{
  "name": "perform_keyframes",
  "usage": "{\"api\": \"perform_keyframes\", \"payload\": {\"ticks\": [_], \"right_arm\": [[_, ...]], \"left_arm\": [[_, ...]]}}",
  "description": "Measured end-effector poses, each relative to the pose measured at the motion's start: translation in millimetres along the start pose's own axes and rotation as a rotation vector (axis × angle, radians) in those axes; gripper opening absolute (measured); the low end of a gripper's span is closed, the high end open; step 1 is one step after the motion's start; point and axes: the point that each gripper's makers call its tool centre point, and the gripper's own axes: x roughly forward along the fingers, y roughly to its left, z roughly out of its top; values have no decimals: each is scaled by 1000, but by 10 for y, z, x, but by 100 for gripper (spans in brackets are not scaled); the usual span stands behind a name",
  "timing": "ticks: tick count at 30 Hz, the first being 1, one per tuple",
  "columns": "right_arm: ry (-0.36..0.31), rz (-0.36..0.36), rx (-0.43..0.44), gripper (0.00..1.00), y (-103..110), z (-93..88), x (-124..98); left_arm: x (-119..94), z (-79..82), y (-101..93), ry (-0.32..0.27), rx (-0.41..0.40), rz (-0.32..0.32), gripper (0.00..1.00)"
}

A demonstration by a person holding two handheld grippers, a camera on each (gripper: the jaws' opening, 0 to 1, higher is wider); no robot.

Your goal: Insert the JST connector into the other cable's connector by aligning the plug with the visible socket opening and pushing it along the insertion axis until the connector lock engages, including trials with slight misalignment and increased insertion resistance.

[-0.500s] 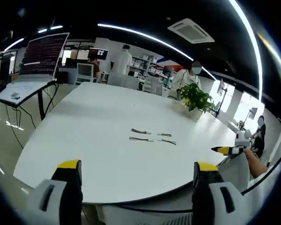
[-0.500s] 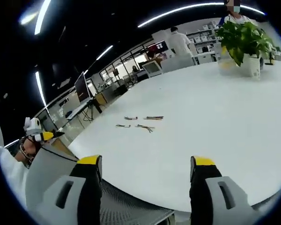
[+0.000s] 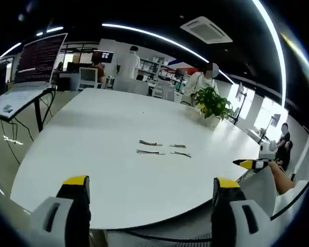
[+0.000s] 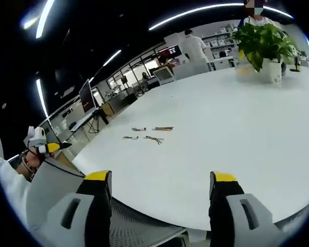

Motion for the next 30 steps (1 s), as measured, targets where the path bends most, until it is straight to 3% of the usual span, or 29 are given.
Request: {"api": "perform_keyframes", "payload": {"ticks": [5, 9, 17, 30], "right_arm": [[-12, 12, 8, 76, 14, -3, 5], [-31, 4, 15, 76, -3, 37, -7], [-76, -46, 9, 75, -107, 156, -121], [-28, -74, 34, 75, -235, 35, -30]], "left_arm": [[-70, 6, -1, -30, -10, 2, 99], [-63, -36, 28, -9, -15, 8, 99], [90, 21, -35, -3, 5, -25, 99], [137, -5, 124, 8, -36, -4, 99]]}}
